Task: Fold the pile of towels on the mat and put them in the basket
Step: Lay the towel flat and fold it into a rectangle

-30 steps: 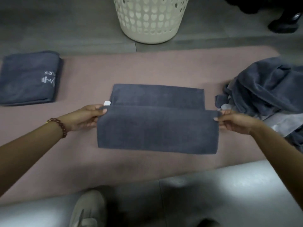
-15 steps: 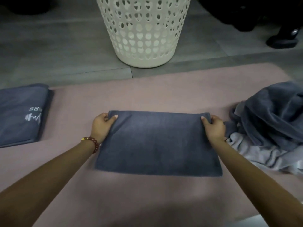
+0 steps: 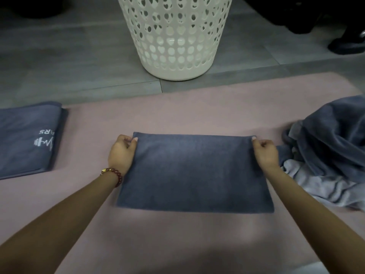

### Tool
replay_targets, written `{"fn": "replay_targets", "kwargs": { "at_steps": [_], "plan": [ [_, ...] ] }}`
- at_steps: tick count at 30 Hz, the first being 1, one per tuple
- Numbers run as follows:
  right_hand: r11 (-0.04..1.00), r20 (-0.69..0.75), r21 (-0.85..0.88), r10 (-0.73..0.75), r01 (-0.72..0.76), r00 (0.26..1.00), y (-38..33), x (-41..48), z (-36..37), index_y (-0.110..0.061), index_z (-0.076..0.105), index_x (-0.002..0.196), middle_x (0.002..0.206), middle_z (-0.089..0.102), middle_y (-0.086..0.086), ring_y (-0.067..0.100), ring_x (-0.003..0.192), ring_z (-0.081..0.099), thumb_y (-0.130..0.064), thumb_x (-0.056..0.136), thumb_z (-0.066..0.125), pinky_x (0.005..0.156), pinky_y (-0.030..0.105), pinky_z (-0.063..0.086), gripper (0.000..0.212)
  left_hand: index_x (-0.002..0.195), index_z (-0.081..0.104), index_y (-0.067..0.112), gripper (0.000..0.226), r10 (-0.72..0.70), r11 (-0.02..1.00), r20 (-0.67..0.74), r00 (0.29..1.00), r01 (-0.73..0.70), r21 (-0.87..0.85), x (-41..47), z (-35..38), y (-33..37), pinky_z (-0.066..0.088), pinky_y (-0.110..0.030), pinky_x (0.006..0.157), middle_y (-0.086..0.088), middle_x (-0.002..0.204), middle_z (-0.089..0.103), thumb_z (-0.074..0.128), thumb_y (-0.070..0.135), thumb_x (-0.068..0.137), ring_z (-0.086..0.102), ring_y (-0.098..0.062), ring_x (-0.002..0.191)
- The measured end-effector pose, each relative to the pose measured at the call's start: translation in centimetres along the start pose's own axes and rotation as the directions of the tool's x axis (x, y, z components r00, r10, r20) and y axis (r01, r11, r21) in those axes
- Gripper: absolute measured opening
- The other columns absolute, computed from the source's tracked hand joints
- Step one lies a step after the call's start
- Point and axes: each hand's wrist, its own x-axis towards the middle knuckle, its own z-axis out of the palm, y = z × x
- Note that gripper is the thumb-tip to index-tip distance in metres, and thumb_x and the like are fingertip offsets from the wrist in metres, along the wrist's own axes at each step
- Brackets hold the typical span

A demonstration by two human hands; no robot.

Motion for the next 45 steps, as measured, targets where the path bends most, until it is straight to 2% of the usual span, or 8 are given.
{"fn": "replay_targets", "kwargs": {
  "at_steps": [7,10,12,18,30,38,43,45],
  "plan": [
    [0.999,0.134,0.034,-0.033,0.029,0.99,3.1,-6.7,-3.6,0.007,0.052,0.076,0.07,0.05,0.015,0.024,0.07,0.048,-0.012,0.09,0.055,0.061,0.032,0.035,0.024,0.078,0.05,0.021,0.022,-0.07,0.979,0.193,0.979,0.104,-0.174,-4.3,-3.7,-3.9,0.037,-0.033,0.054,0.001,0.063,0.053,0.053,0.041,0.086,0.046,-0.021,0.06],
    [0.999,0.147,0.026,-0.029,0.026,0.989,4.5,-9.7,-4.6,0.001,0.043,0.12,0.081,0.054,0.009,0.026,0.079,0.052,-0.007,0.09,0.055,0.073,0.031,0.039,0.033,0.083,0.054,0.022,0.029,-0.068,0.988,0.178,0.982,0.091,-0.126,-7.8,-4.7,-4.9,0.044,-0.034,0.065,0.0,0.072,0.063,0.06,0.051,0.077,0.056,-0.018,0.066],
    [0.996,0.152,0.034,-0.084,0.08,0.985,5.0,-11.1,-5.1,-0.008,0.035,0.131,0.075,0.052,0.002,0.021,0.069,0.053,-0.002,0.09,0.053,0.061,0.027,0.039,0.045,0.094,0.052,0.021,0.028,-0.044,0.998,0.155,0.987,0.052,-0.047,-9.8,-4.9,-5.0,0.043,-0.033,0.061,-0.001,0.068,0.063,0.067,0.041,0.082,0.058,-0.02,0.063],
    [0.943,0.135,-0.11,-0.3,0.315,0.944,5.3,-12.5,-4.5,-0.016,0.043,0.128,0.11,0.055,0.007,0.021,0.082,0.054,0.001,0.088,0.048,0.072,0.031,0.043,0.044,0.108,0.043,0.023,0.028,0.048,0.999,0.224,0.973,-0.052,0.013,-10.6,-4.9,-5.0,0.041,-0.032,0.058,0.002,0.073,0.067,0.06,0.033,0.089,0.059,-0.021,0.064],
    [0.84,0.15,-0.301,-0.427,0.453,0.892,5.3,-11.9,-5.2,-0.007,0.058,0.118,0.111,0.054,0.02,0.038,0.09,0.058,0.006,0.088,0.045,0.072,0.038,0.046,0.036,0.115,0.041,0.022,0.021,0.219,0.946,0.315,0.924,-0.28,0.165,-11.4,-5.9,-5.1,0.043,-0.036,0.061,-0.007,0.077,0.064,0.048,0.025,0.096,0.06,-0.027,0.07],
    [0.883,0.171,-0.245,-0.366,0.4,0.915,8.3,-15.2,-6.8,-0.01,0.055,0.12,0.114,0.057,0.011,0.034,0.088,0.06,0.002,0.089,0.046,0.073,0.034,0.042,0.035,0.115,0.038,0.029,0.029,0.217,0.939,0.388,0.896,-0.3,0.167,-15.6,-6.8,-6.8,0.039,-0.034,0.056,0.003,0.062,0.054,0.055,0.023,0.091,0.055,-0.014,0.057],
    [0.993,0.099,-0.073,-0.085,0.092,0.991,7.0,-13.0,-6.4,-0.011,0.039,0.13,0.079,0.057,0.001,0.031,0.083,0.059,-0.008,0.087,0.054,0.074,0.034,0.04,0.046,0.121,0.027,0.041,0.062,0.268,0.934,0.392,0.88,-0.337,0.118,-15.0,-6.9,-5.6,0.041,-0.025,0.052,0.015,0.068,0.06,0.066,0.02,0.078,0.057,-0.005,0.056],
    [1.0,0.102,0.001,-0.02,0.02,0.995,5.6,-11.0,-5.9,-0.008,0.038,0.133,0.086,0.058,0.003,0.032,0.095,0.058,-0.013,0.089,0.056,0.082,0.032,0.039,0.048,0.119,0.029,0.044,0.054,0.189,0.98,0.293,0.937,-0.199,0.001,-14.0,-6.2,-4.3,0.046,-0.029,0.057,0.012,0.075,0.064,0.063,0.029,0.08,0.06,-0.007,0.064]
  ]
}}
